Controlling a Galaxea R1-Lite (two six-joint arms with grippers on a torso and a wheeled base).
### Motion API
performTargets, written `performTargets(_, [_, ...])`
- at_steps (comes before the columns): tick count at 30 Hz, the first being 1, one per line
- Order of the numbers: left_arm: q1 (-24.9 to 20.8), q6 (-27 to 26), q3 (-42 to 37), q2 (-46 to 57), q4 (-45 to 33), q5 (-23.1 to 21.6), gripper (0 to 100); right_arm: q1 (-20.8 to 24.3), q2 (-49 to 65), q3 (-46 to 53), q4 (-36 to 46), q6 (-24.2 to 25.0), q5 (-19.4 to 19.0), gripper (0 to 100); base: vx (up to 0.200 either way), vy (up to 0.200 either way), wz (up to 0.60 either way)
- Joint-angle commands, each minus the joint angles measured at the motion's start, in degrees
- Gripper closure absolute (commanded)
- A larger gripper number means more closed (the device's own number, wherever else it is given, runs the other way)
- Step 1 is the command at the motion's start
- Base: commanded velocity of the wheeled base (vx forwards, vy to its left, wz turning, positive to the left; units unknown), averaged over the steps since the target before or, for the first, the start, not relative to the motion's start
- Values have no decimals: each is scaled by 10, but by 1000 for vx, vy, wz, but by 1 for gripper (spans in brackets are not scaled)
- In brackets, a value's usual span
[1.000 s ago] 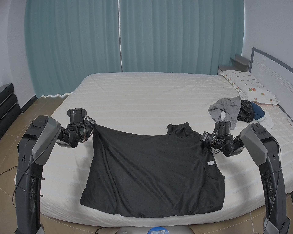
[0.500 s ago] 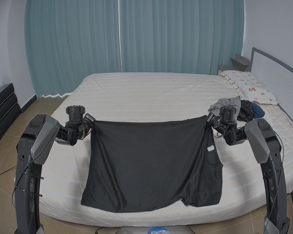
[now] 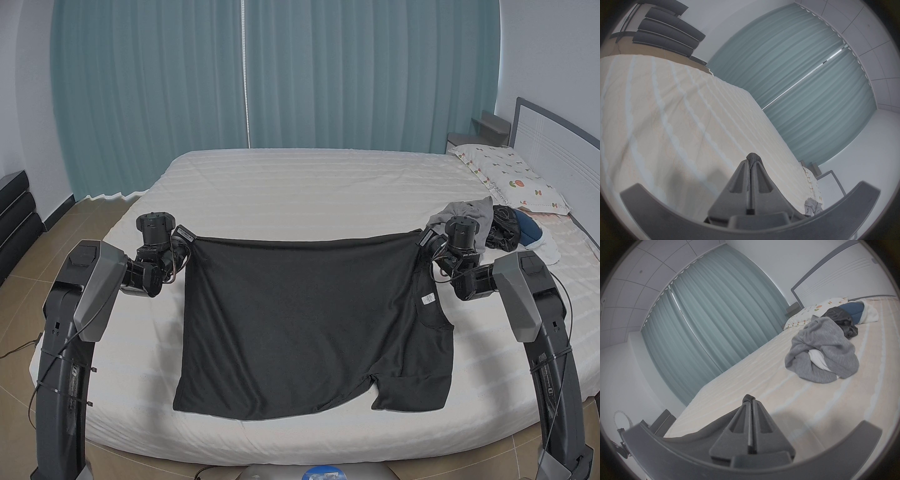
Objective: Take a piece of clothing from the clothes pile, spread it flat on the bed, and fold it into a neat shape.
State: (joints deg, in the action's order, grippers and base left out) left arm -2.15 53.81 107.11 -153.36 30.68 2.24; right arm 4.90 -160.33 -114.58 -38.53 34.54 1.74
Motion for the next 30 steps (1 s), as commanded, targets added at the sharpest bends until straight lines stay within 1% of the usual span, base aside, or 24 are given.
performTargets(1, [-2, 0, 9, -30, -1, 0, 100, 1, -29, 0, 0, 0, 0, 0, 0, 0, 0])
performTargets(2, [-2, 0, 8, -30, -1, 0, 0, 1, -29, 0, 0, 0, 0, 0, 0, 0, 0])
performTargets(6, [-4, 0, 8, -34, -1, -1, 0, 1, -33, 0, -3, 1, 1, 0, 0, 0, 0])
performTargets(9, [-2, 0, -7, -27, -12, 0, 0, -5, -17, 40, -6, 1, 1, 0, 0, 0, 0])
performTargets(11, [1, 0, -26, -8, -26, -1, 0, -10, 16, 81, -20, 5, 1, 0, 0, 0, 0])
performTargets(14, [10, 1, -82, 40, -29, -8, 0, -23, 92, 197, -51, 11, -10, 0, 0, 0, 0])
performTargets(15, [10, 1, -86, 43, -29, -9, 0, -24, 97, 204, -52, 11, -10, 0, 0, 0, 0])
performTargets(16, [12, 1, -127, 75, -26, -16, 0, -26, 143, 283, -67, 15, -31, 0, 0, 0, 0])
performTargets(18, [11, 1, -181, 115, -23, -30, 0, -28, 192, 370, -87, 19, -62, 0, 0, 0, 0])
performTargets(20, [11, 1, -232, 153, -20, -43, 0, -28, 231, 437, -103, 20, -79, 0, 0, 0, 0])
performTargets(21, [11, 1, -236, 155, -19, -44, 0, -28, 234, 443, -105, 20, -80, 0, 0, 0, 0])
performTargets(22, [10, 2, -296, 197, -13, -55, 0, -27, 269, 511, -114, 20, -86, 0, 0, 0, 0])
performTargets(24, [10, 2, -296, 197, -13, -55, 0, -27, 269, 511, -114, 20, -86, 0, 0, 0, 0])
performTargets(25, [7, 2, -388, 248, 15, -69, 0, -24, 306, 597, -138, 43, -89, 0, 0, 0, 0])
performTargets(27, [7, 2, -444, 273, 42, -72, 0, -22, 317, 645, -172, 62, -91, 0, 0, 0, 0])
performTargets(30, [6, 4, -531, 302, 97, -78, 0, -17, 318, 735, -269, 69, -96, 0, 0, 0, 0])
